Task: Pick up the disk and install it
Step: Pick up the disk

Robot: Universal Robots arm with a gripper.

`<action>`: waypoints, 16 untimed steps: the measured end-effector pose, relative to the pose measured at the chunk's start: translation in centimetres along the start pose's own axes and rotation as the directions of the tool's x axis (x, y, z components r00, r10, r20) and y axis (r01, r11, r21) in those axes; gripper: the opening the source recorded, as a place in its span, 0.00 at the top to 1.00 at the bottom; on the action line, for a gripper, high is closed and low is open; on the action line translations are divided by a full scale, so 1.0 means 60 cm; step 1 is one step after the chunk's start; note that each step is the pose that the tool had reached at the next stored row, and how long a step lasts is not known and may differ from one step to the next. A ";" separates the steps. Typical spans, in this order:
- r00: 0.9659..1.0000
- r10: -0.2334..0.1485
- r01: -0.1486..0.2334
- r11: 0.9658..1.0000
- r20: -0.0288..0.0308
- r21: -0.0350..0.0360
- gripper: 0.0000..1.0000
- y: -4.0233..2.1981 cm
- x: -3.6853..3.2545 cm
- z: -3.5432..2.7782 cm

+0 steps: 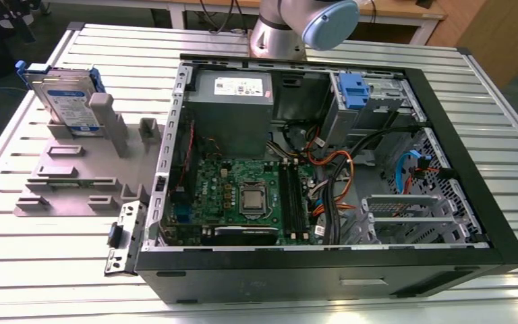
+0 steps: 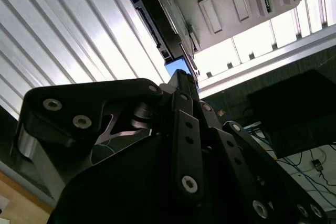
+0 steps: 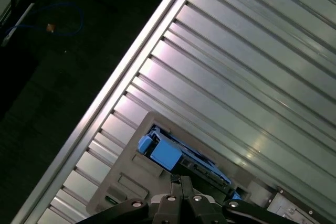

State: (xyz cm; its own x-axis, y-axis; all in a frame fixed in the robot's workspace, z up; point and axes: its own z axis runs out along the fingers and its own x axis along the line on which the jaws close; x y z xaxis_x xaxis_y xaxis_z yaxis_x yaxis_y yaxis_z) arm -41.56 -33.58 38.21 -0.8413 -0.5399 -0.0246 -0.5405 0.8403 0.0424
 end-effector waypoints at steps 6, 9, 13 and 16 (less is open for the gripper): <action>1.000 -0.012 0.012 1.000 0.000 0.000 0.89 0.000 0.000 0.000; 1.000 -0.018 0.018 1.000 -0.001 0.000 0.89 0.000 0.000 0.000; 1.000 -0.025 0.025 1.000 -0.001 -0.001 0.89 0.000 0.000 0.000; 1.000 -0.031 0.031 1.000 -0.001 -0.001 0.89 0.000 0.000 0.000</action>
State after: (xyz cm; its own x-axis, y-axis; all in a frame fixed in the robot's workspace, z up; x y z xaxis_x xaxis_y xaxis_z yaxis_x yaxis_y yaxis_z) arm -41.56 -33.58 38.21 -0.8242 -0.5657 -0.0247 -0.5662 0.8232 0.0423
